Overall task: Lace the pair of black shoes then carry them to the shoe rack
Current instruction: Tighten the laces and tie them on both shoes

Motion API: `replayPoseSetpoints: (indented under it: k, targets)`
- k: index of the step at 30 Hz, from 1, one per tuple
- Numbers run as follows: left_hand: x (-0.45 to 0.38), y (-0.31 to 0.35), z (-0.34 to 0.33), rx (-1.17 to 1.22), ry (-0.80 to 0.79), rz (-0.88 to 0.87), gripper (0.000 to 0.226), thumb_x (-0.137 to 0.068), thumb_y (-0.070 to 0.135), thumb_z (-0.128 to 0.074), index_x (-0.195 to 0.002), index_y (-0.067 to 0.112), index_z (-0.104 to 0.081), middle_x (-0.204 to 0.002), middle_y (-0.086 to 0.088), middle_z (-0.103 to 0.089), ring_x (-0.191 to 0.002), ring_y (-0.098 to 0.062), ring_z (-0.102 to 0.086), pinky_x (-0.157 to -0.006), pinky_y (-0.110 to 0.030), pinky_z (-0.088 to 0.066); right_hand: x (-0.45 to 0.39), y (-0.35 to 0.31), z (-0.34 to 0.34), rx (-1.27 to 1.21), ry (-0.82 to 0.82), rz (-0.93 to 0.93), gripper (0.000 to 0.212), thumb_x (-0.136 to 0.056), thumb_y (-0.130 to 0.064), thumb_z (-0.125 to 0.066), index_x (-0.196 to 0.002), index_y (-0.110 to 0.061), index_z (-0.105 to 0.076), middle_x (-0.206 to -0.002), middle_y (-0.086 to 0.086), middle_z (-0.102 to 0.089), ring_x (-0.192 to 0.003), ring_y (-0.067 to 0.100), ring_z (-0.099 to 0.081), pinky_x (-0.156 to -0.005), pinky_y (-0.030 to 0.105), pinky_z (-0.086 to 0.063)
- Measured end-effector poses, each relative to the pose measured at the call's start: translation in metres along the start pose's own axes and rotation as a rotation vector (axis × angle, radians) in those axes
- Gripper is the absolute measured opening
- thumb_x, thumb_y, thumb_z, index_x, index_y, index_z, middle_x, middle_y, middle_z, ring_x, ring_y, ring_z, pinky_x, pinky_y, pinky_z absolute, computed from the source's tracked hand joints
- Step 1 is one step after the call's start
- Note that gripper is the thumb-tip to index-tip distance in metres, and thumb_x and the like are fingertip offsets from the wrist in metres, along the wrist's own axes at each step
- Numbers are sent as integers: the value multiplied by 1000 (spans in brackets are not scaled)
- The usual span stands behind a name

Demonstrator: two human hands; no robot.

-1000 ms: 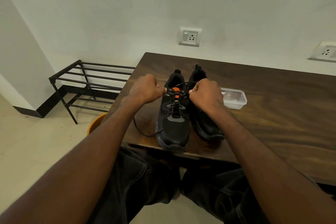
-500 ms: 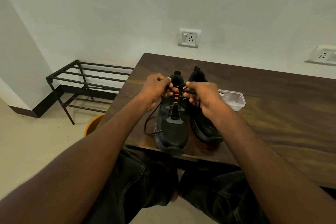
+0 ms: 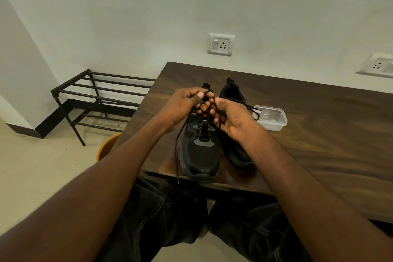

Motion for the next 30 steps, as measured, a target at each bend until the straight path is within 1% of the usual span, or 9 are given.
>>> replayPoseSetpoints:
  k: [4, 7, 11, 14, 16, 21, 23, 26, 30]
  targets:
    - [2, 2, 4, -34, -99, -69, 21, -106, 5, -50, -122, 6, -64, -89, -6, -67, -84, -21, -59, -83, -32, -54, -3, 1, -2, 28, -21, 63, 16, -105, -16, -61, -101, -22, -75, -77, -2, -72, -60, 5, -59, -46, 17, -43]
    - [0, 7, 0, -27, -126, -73, 14, -103, 3, -56, -116, 6, -53, -76, -14, -60, -75, -24, -59, -76, -29, -55, -6, -1, -4, 67, -2, 109, 17, -104, -9, -60, -111, -11, -75, -76, 4, -68, -52, 5, -50, -39, 17, -33]
    - [-8, 2, 3, -30, -80, 27, 30, -101, 8, -62, -125, 4, -45, -70, -4, -64, -69, -17, -64, -67, -27, -56, -2, -6, -13, 197, -70, 163, 22, -102, 0, -53, -109, -9, -72, -79, 14, -71, -46, 6, -45, -38, 17, -27]
    - [-11, 1, 1, -6, -59, 77, 36, -100, 16, -66, -130, 6, -49, -75, -8, -68, -67, -15, -63, -61, -27, -51, 8, -13, -13, 303, -68, 263, 20, -103, 3, -50, -115, -8, -62, -70, 7, -67, -43, 2, -53, -39, 15, -36]
    - [-13, 2, 1, -6, -59, 105, 27, -100, 18, -67, -123, 5, -60, -76, -8, -69, -65, -14, -62, -57, -24, -49, 8, -13, -12, 313, -68, 309, 21, -103, 6, -48, -120, -6, -54, -71, 6, -65, -43, -1, -56, -41, 12, -40]
    - [-17, 5, -1, -23, -46, 134, 16, -99, 20, -69, -99, 4, -70, -77, -14, -69, -63, -15, -61, -54, -23, -45, -9, -7, -6, 350, -29, 276, 14, -106, -13, -46, -111, -13, -59, -74, 4, -61, -46, 5, -43, -40, 20, -30]
    - [-17, 6, -1, -21, -27, 135, 17, -97, 23, -72, -93, 7, -70, -76, -14, -69, -63, -16, -62, -54, -24, -46, -14, -6, -5, 222, -67, 246, 23, -110, -21, -41, -107, -11, -62, -76, 8, -63, -47, 8, -38, -39, 20, -24]
    - [-16, 5, 0, -10, 10, 132, 20, -93, 25, -76, -90, 7, -70, -78, -16, -72, -66, -17, -66, -54, -23, -48, -15, -5, -3, 162, -91, 248, 48, -110, -48, -42, -105, -7, -66, -71, 5, -65, -47, 7, -39, -39, 20, -23]
    - [-14, 4, 0, 15, 55, 130, 20, -91, 24, -78, -89, 9, -65, -76, -14, -74, -65, -18, -68, -51, -22, -48, -19, -2, 2, 224, -9, 259, 31, -110, -32, -52, -116, -3, -61, -82, 9, -58, -49, 5, -42, -39, 18, -30]
Point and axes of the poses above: each hand's wrist, its own x-axis away from the middle knuckle, its own z-axis out of the back of the hand, y = z × x, the point moved 4 cm from there along -x, towards the middle knuckle
